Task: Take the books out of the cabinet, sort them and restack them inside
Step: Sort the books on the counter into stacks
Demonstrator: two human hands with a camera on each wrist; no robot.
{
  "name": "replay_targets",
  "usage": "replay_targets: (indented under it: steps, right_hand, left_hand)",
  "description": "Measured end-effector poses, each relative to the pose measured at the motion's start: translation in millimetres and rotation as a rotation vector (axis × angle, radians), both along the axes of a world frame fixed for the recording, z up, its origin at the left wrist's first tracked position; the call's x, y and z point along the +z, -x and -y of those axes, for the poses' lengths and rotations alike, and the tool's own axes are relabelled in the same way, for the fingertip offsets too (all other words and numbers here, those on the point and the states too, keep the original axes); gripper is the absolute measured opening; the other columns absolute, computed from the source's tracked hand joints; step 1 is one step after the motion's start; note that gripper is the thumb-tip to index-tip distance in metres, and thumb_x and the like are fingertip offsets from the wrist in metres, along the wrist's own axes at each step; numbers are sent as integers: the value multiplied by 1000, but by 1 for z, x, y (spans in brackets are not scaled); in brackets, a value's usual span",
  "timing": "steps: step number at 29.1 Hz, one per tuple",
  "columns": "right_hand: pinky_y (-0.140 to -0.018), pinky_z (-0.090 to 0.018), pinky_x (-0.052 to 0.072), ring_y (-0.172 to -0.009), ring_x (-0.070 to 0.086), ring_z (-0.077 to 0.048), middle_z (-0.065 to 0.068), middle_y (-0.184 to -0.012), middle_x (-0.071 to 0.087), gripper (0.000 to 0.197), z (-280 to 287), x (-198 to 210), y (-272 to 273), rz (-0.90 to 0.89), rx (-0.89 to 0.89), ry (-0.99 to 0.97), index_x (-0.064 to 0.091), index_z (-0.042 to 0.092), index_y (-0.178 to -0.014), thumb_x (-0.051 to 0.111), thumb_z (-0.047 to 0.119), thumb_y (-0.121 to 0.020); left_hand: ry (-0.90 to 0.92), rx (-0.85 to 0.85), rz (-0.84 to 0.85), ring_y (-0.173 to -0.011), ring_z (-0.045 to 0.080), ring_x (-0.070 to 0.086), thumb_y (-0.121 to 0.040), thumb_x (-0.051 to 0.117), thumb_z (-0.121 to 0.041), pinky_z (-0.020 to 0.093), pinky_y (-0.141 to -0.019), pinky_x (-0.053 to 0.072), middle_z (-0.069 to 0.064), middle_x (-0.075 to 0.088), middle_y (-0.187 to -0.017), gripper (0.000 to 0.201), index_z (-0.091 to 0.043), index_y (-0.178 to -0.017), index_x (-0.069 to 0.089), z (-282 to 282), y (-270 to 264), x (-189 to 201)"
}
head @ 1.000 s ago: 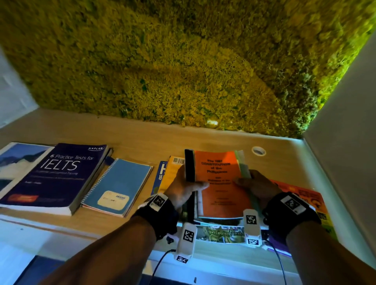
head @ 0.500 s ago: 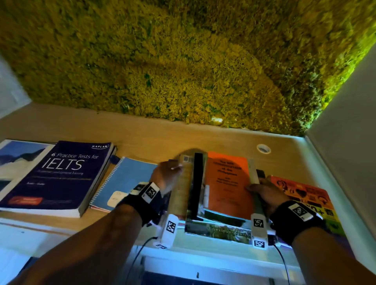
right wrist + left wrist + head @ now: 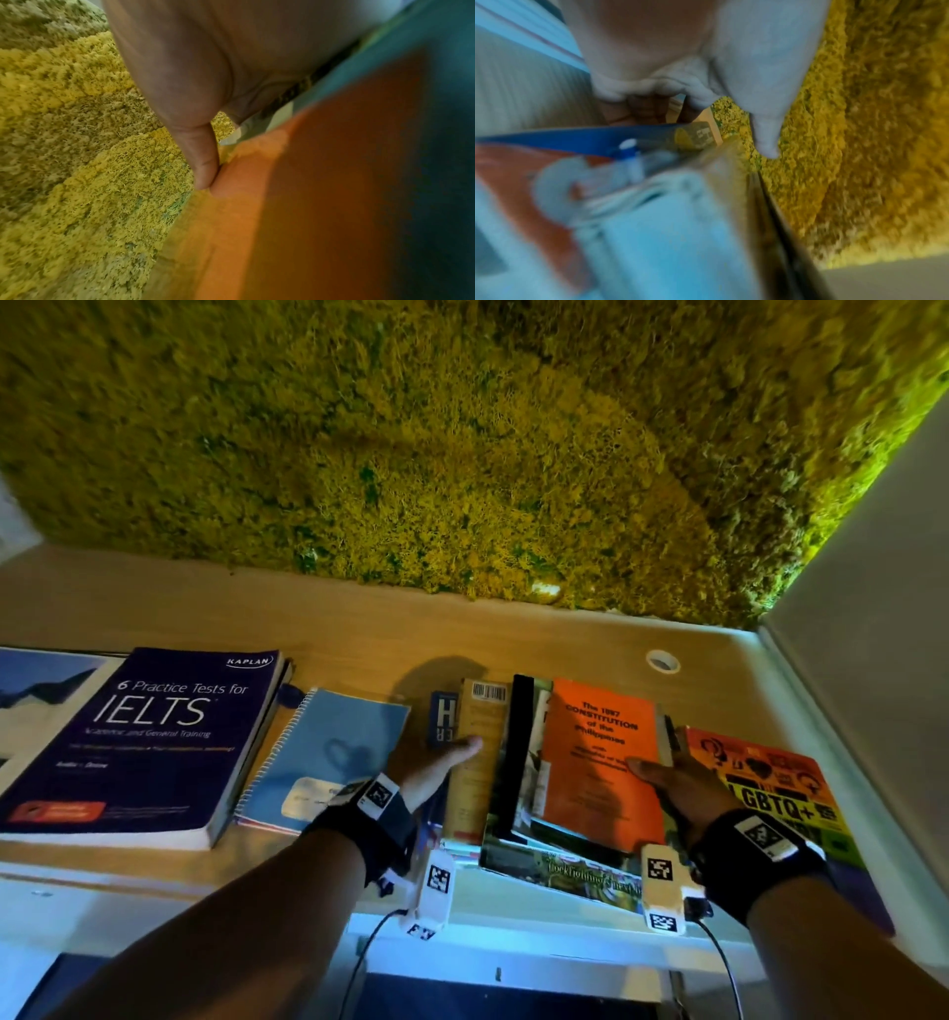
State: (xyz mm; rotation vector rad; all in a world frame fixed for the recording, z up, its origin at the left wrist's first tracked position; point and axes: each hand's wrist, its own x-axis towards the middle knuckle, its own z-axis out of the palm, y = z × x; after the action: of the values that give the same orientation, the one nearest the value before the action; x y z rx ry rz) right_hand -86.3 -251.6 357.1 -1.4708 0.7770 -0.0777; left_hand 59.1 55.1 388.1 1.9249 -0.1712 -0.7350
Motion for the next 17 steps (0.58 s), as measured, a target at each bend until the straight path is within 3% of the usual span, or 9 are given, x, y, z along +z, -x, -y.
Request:
replay_targets:
  steps: [2,3,5,7,9,12,14,15,17]
  right_hand:
    - [-95,-66,51,-103,72,-40,-12,-112,76,43,-13,12,2,16,9,-13,77,37,-97,92,44,-56]
    - [-96,-68,49,-105,71,-40,-13,-114,75,39,-16,14,4,26,-18,-43,76,34,-104,87,35,-67]
    - [-97,-71,46,-110,69,-42,-14,-121,73,53,-17,16,9,64,-86,-105,66,26,-127,81,22,-77]
    - [-97,-72,45,-114,67,-41,-15,-127,70,68,-13,15,13,95,-115,-128,52,25,-143,79,20,-81]
    - [-96,-72,46,-112,67,-42,-18,-126,70,50,-8,14,16,106,-146,-106,56,18,-139,68,14,-91]
    - [-96,-70,47,-110,67,-43,-20,-123,70,39,2,14,16,101,-187,-103,61,10,-132,63,8,-93]
    - [-97,-70,47,-111,67,-42,-20,-123,70,44,8,15,15,133,-223,-94,62,11,-130,72,15,-87]
    - [-97,-70,47,-111,68,-41,-18,-123,71,58,11,15,13,145,-246,-87,63,12,-128,84,26,-76]
    - [-97,-67,48,-108,69,-40,-16,-120,73,96,18,12,9,165,-273,-78,67,13,-123,98,44,-38]
  left_hand:
    - [-11,54,143,-123,24,61,-52,79,-79,39,-104,49,-8,64,-132,96,-38,-134,50,-2,1,-18]
    - [-12,66,200,-121,23,62,-48,78,-80,43,-102,51,-8,63,-131,100,-42,-134,45,-2,5,-25]
    - [-123,35,355,-138,27,44,-59,66,-79,50,-109,43,0,43,-153,102,-45,-147,26,-4,16,-33]
    - [-235,-125,625,-152,26,17,-71,50,-80,52,-119,27,3,14,-166,95,-43,-154,20,-14,39,-42]
    - [-220,-336,762,-155,20,0,-76,45,-85,51,-124,17,-2,-2,-169,92,-47,-155,18,-30,60,-46]
    - [-210,-533,734,-152,10,-22,-73,50,-87,45,-127,5,-17,-26,-163,105,-49,-156,-1,-41,62,-54]
    - [-258,-635,809,-150,13,-28,-73,61,-76,43,-126,3,-21,-36,-158,108,-50,-154,-6,-37,58,-54]
    - [-265,-655,841,-151,15,-27,-75,64,-69,42,-126,7,-22,-38,-157,108,-50,-154,-6,-35,56,-56]
    - [-257,-638,882,-153,19,-20,-80,71,-54,38,-123,26,-21,-36,-158,106,-50,-155,-4,-32,52,-57]
